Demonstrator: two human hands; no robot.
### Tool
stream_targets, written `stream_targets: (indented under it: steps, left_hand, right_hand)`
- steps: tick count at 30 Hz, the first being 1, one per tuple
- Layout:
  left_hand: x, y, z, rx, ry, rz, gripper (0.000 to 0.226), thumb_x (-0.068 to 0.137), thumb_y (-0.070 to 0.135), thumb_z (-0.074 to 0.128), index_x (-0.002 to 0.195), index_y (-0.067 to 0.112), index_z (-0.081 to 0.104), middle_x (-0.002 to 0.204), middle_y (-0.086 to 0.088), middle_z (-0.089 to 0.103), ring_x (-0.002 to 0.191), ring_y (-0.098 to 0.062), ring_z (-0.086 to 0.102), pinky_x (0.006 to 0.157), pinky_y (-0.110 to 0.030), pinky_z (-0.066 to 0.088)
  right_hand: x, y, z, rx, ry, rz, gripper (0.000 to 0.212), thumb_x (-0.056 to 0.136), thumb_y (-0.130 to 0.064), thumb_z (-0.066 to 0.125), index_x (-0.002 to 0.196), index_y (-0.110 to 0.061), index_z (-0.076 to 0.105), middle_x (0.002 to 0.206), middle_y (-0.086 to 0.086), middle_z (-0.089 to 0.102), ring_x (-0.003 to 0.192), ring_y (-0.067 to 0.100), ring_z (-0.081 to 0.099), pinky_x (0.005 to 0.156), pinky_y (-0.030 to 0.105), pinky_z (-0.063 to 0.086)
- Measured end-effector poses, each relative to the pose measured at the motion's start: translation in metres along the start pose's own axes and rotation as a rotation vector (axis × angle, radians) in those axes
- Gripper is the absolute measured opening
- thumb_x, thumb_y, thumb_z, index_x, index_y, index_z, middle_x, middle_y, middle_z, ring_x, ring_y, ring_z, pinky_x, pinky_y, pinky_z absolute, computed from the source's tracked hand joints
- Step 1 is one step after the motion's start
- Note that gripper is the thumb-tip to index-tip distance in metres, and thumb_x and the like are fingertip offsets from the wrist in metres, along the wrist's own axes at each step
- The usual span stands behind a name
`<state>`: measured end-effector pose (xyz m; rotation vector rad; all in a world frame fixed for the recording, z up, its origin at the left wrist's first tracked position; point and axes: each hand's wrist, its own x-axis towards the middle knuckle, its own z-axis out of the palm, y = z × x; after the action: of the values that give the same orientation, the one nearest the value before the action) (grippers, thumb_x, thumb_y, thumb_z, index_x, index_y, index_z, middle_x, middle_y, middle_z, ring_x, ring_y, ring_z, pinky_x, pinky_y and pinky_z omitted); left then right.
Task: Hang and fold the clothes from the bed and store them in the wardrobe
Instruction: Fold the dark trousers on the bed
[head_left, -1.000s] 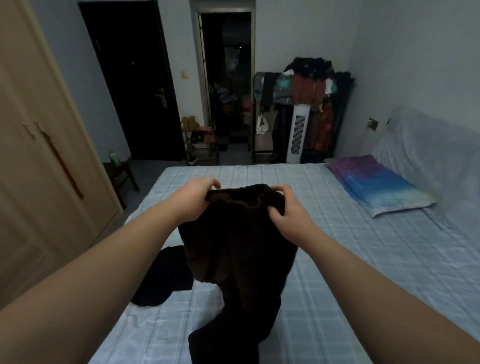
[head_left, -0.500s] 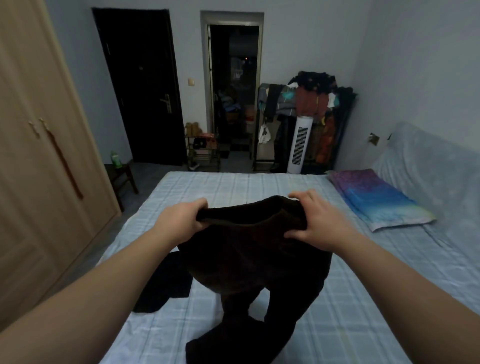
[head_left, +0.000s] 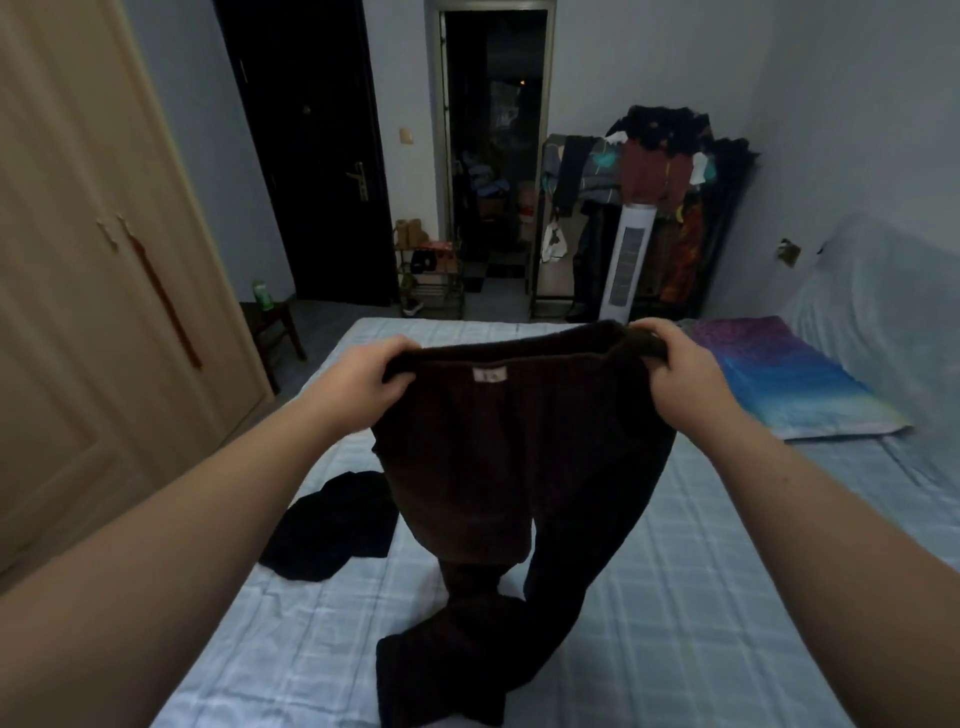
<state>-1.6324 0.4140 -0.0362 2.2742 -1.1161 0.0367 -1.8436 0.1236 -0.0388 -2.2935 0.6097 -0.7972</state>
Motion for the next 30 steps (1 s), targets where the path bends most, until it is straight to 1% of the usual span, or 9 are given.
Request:
stream_targets:
  steps: [3,6,9,11,13,17,21,27,30]
  left_hand:
    - [0.002,0.004,0.001,-0.136,0.279,-0.088,0.024,0.097,0.023,0.062,0.121,0.023,0.061,0.108,0.006,0.063,0.098,-0.011,0.057,0.081,-0.024,0.044]
    - [0.0,0.014,-0.007,-0.154,0.355,-0.102,0.019,0.098,0.026,0.06,0.117,0.024,0.06,0.104,0.006,0.063,0.098,-0.013,0.058,0.081,-0.028,0.046]
    - [-0.019,0.025,-0.027,-0.185,0.226,-0.033,0.041,0.086,0.031,0.075,0.118,0.031,0.05,0.105,0.011,0.059,0.094,-0.005,0.059,0.074,-0.021,0.048]
    - [-0.032,0.031,-0.041,-0.073,0.079,0.052,0.072,0.074,0.031,0.086,0.13,0.035,0.042,0.118,0.014,0.052,0.105,-0.003,0.055,0.087,-0.022,0.05]
    - [-0.04,0.035,-0.054,0.048,0.062,0.084,0.082,0.074,0.026,0.087,0.139,0.031,0.037,0.125,0.013,0.046,0.114,-0.007,0.049,0.101,-0.032,0.048]
    - [-0.057,0.055,-0.089,-0.044,0.305,0.033,0.068,0.082,0.019,0.079,0.137,0.026,0.039,0.119,0.008,0.049,0.111,-0.013,0.05,0.096,-0.034,0.048]
    - [-0.083,0.072,-0.132,-0.207,0.562,-0.065,0.051,0.081,0.037,0.08,0.12,0.026,0.049,0.107,0.009,0.058,0.097,-0.012,0.055,0.08,-0.032,0.047]
    - [-0.123,0.085,-0.178,-0.347,0.677,0.076,0.02,0.091,0.042,0.067,0.1,0.026,0.058,0.087,0.018,0.06,0.076,0.01,0.055,0.06,-0.005,0.039]
    - [-0.14,0.091,-0.197,-0.25,0.734,0.176,0.025,0.096,0.047,0.059,0.096,0.022,0.057,0.083,0.013,0.061,0.073,0.007,0.058,0.062,-0.014,0.043]
  right_hand:
    - [0.008,-0.002,0.0,0.104,0.024,-0.04,0.025,0.1,-0.014,0.051,0.111,-0.036,0.057,0.099,-0.005,0.063,0.096,0.019,0.058,0.081,0.033,0.041]
    - [0.01,-0.006,-0.013,0.032,-0.071,-0.056,0.019,0.096,-0.027,0.061,0.108,-0.04,0.052,0.097,-0.008,0.061,0.093,0.017,0.057,0.077,0.033,0.039]
    - [0.005,-0.011,-0.032,-0.048,-0.146,-0.039,0.027,0.09,-0.039,0.067,0.112,-0.04,0.052,0.106,-0.008,0.061,0.096,0.015,0.057,0.08,0.035,0.042]
    - [-0.002,-0.018,-0.043,-0.064,-0.138,-0.025,0.028,0.089,-0.042,0.068,0.112,-0.038,0.053,0.105,-0.008,0.061,0.095,0.015,0.058,0.078,0.036,0.045]
    - [-0.012,-0.03,-0.051,-0.076,-0.11,-0.025,0.022,0.091,-0.042,0.067,0.108,-0.037,0.054,0.101,-0.008,0.062,0.092,0.014,0.059,0.072,0.034,0.045]
    - [-0.036,-0.074,-0.063,-0.074,0.095,-0.093,0.009,0.096,-0.035,0.061,0.104,-0.031,0.059,0.096,-0.002,0.063,0.087,0.02,0.059,0.07,0.034,0.042]
    - [-0.061,-0.13,-0.073,0.087,0.356,-0.154,0.009,0.096,-0.03,0.06,0.105,-0.028,0.061,0.098,-0.001,0.066,0.092,0.025,0.062,0.078,0.038,0.049]
    - [-0.106,-0.2,-0.072,0.195,0.593,-0.22,0.02,0.099,-0.031,0.057,0.116,-0.021,0.06,0.104,-0.004,0.065,0.094,0.018,0.061,0.076,0.031,0.043]
    - [-0.125,-0.217,-0.085,0.183,0.688,-0.218,0.024,0.098,-0.032,0.058,0.119,-0.02,0.06,0.11,0.002,0.067,0.1,0.022,0.062,0.078,0.029,0.04]
